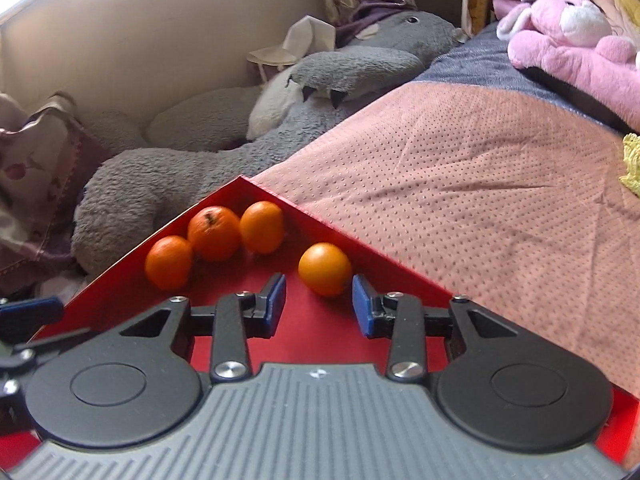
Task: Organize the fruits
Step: 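Grasp a small tangerine with the right tool, then grasp a larger tangerine with the left tool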
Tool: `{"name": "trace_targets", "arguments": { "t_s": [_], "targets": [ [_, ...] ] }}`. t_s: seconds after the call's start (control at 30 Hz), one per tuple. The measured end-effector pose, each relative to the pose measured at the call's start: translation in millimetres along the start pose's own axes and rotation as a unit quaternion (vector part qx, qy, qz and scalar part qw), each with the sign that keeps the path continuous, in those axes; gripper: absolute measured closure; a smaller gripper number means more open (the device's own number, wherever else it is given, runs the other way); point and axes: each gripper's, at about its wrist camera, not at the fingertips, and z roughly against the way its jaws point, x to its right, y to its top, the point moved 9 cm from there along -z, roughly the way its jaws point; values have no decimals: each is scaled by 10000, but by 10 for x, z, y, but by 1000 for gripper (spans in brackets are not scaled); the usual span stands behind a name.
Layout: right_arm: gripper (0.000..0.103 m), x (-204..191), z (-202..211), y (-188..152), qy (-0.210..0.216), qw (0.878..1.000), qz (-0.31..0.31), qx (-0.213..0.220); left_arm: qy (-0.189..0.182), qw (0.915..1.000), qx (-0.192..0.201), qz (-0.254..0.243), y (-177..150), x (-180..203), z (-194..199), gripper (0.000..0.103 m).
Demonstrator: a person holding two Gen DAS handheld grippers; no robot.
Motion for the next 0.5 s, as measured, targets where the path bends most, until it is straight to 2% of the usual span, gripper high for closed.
{"name": "trace_targets", "arguments": {
  "t_s": [0.03,0.07,0.23,0.33,0.5],
  "targets": [
    [60,6,-60,3,-37,10000,-12,-25,-10,10000,-18,-17,14,-4,-35,45],
    [66,19,-104,-19,-67,10000,-14,-48,-57,10000,-39,-37,31,0,-69,45],
    [66,41,-80,-67,37,9999,93,44,-158,9995,-115,-247,133,94,-212,45],
    [66,141,119,-156,196,9997,-122,101,-112,9988,-221,-419,170,178,-347,45],
    [66,198,588,-468,406,9990,-142,115,-38,9971,-555,-519,188,285,-624,45]
  ]
}}
